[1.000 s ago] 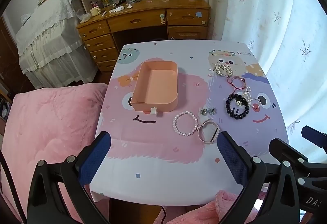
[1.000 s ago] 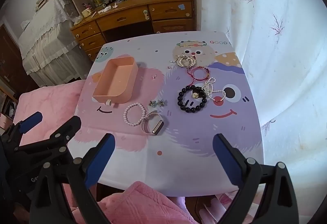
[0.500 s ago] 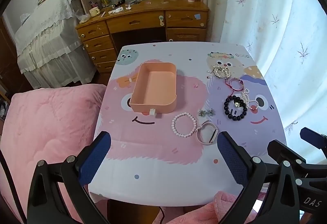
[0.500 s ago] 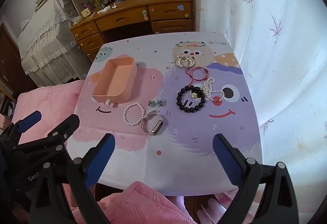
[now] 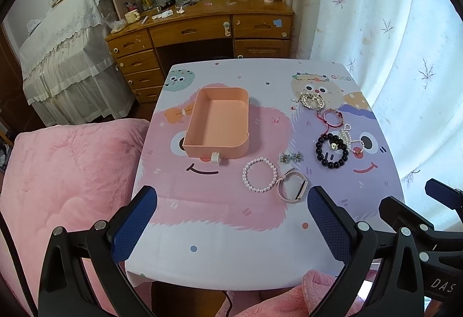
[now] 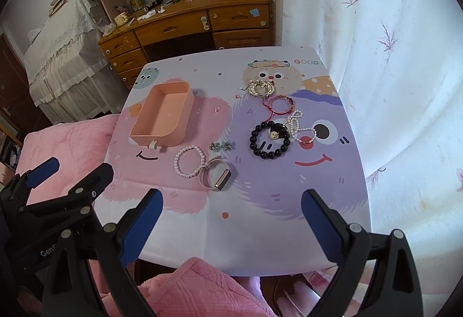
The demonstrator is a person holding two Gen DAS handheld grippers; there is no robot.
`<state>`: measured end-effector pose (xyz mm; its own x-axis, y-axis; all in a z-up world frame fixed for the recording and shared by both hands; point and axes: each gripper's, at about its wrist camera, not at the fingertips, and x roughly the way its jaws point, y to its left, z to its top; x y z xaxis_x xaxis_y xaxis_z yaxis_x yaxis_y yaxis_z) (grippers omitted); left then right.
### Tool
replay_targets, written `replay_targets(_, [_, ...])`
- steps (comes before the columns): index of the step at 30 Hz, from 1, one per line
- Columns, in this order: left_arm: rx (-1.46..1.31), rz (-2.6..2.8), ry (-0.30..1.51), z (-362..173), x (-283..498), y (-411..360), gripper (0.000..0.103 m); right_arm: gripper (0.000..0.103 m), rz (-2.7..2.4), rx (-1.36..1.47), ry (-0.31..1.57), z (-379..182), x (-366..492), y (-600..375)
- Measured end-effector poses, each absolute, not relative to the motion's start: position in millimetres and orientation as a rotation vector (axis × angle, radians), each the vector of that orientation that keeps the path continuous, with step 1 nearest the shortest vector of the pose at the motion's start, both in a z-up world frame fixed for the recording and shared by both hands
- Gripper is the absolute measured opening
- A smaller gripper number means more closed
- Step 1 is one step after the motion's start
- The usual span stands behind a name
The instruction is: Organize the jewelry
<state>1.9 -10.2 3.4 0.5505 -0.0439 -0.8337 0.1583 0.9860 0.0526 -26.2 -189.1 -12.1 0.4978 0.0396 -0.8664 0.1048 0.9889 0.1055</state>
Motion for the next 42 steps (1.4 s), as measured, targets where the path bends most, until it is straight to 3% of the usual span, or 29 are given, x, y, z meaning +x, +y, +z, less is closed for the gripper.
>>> replay_targets(23, [0.104,-0.12,0.976,6.0,-12.9,4.9,0.102,0.097,-0.033,0.173,1.038,-8.0,-35.5,-191.7])
replay_targets(42, [0.046,-0.154,1.141,-33.6,-17.0,27.5,0.102,0.097,-0.005,0.071,0.944,-21.4,-47.9,-175.2])
